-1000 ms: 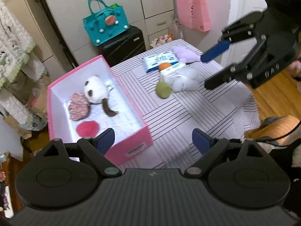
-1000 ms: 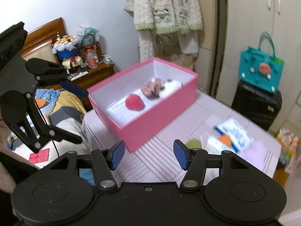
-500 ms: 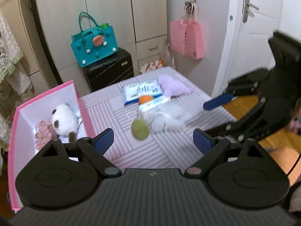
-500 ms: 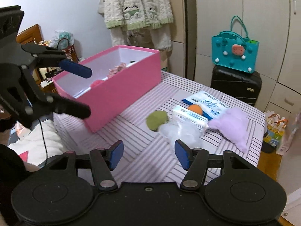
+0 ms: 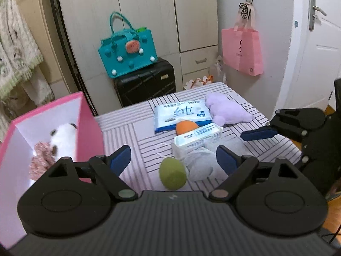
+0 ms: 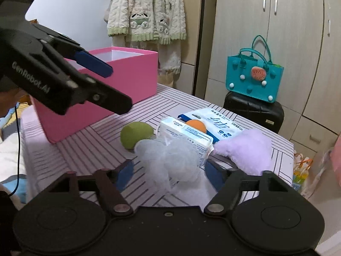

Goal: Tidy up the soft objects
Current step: 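Grasp the green egg sponge with left tool while right tool grasps white mesh puff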

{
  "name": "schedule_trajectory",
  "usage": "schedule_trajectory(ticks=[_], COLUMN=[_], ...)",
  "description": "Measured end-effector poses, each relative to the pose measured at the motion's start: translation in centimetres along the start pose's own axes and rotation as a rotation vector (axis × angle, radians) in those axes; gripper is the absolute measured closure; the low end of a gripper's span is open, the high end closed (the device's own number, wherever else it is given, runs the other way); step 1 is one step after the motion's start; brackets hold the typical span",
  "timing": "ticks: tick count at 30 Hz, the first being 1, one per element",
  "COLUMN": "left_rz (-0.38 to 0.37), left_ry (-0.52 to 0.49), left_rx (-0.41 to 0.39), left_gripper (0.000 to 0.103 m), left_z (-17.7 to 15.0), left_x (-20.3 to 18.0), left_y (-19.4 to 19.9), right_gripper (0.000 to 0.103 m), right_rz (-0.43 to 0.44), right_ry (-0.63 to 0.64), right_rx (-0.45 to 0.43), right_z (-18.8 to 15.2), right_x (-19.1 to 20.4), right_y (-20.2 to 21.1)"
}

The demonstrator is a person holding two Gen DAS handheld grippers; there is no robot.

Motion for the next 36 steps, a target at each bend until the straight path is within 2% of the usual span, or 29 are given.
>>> schedule_trajectory(ticks=[3, 5, 8, 14, 18, 21, 23, 31, 36], left_rz=[-0.004, 0.009, 0.006, -0.004, 0.010, 0.015, -0.002, 0.002, 0.013], left_ry=[0.020, 0.031, 0.070, 0.125, 0.153, 0.164, 0.187, 0.225, 0.223], left_rx=[0.038, 0.068, 0.117, 0.174, 0.189, 0.201, 0.226, 0.231, 0.234], left_gripper=[0.024, 0.037, 0.044, 0.049, 0.049, 0.054, 0.064, 0.065, 0.066], left_z=[-0.2, -0.5, -1.0, -2.1, -2.4, -2.8, -3.1, -3.6, -4.1], left_x=[0.0, 0.2, 0.7, 0.9, 1.3, 1.4, 1.6, 1.7, 1.4], left_y=[-1.6, -2.6, -4.0, -5.7, -6.5, -7.0, -7.4, -7.8, -7.9], right_gripper=[0.017, 0.017, 0.017, 0.018, 0.021, 0.031, 0.039, 0.060, 0.066], right_rz=[0.018, 0.033, 0.041, 0.050, 0.006, -0.011, -0.006, -0.010, -0.009], right_ry=[-0.004, 0.004, 0.027, 0.013, 0.035, 0.033, 0.023, -0.026, -0.054], right_rx=[-0.003, 0.003, 0.025, 0.066, 0.020, 0.008, 0.009, 0.024, 0.023], right_z=[0.0, 0.1, 0.0, -0.6, -0.5, -0.3, -0.4, -0.6, -0.6], right_x=[-0.1, 0.0, 0.1, 0.2, 0.6, 0.7, 0.5, -0.1, -0.2], right_y=[-0.8, -1.4, -2.3, -3.5, -3.2, -3.0, -3.1, -3.5, -3.5])
Point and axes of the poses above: each gripper's, at about its wrist camera, not at the fingertips, and y roughly against the way its jaws point, x to its left, z to its top, the point moved 7 cm from there along -y, roughly the way its jaws point, and after that the axes turned 1 degree about -x, right-handed, at the moved point
